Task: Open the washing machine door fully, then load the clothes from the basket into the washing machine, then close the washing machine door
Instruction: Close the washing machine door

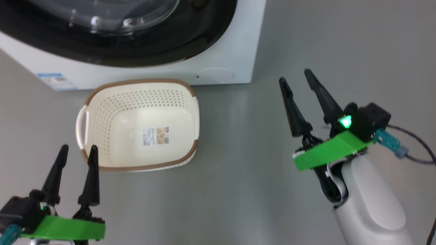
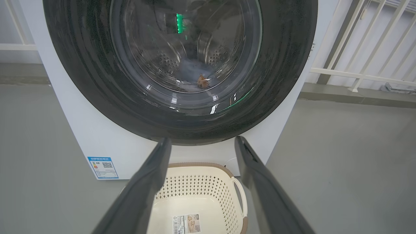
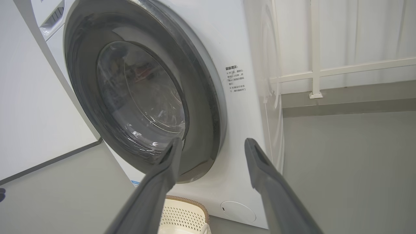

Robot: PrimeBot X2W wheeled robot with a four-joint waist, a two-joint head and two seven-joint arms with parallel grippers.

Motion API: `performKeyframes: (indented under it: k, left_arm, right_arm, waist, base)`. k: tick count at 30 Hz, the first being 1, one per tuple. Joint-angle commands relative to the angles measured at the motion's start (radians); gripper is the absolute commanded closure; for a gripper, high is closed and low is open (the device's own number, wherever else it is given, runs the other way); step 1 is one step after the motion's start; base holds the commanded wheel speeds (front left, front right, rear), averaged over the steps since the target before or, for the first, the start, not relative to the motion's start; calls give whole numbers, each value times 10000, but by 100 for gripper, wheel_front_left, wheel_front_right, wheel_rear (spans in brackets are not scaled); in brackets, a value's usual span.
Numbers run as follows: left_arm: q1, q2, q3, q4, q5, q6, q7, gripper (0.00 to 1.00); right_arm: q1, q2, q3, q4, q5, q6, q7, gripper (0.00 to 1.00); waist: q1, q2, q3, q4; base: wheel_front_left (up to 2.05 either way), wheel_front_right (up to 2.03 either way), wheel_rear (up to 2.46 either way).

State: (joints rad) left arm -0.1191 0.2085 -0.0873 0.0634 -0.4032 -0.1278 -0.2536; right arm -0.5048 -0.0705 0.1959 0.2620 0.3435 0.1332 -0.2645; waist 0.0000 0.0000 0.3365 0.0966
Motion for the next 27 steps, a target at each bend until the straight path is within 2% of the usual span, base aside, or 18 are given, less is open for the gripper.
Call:
performKeyframes:
  k: [1, 11, 27]
  left_arm:
    - [78, 282, 432, -257, 116, -29, -82, 0]
    - [846, 140, 903, -263, 426, -29, -82, 0]
    - [1808, -656, 2005, -304, 1350, -29, -82, 0]
  right_arm:
    - [258, 202, 175, -330, -39, -25, 27, 0]
    - [1737, 202, -329, -958, -142, -25, 27, 0]
    - [3468, 202, -1060, -1170, -968, -25, 27, 0]
  waist:
    - [0, 0, -490, -494]
    - [0, 0, -1257, -1049]
    - [0, 0, -2333, -1327]
  base:
    - [0, 0, 0]
    - [0, 0, 0]
    - [0, 0, 0]
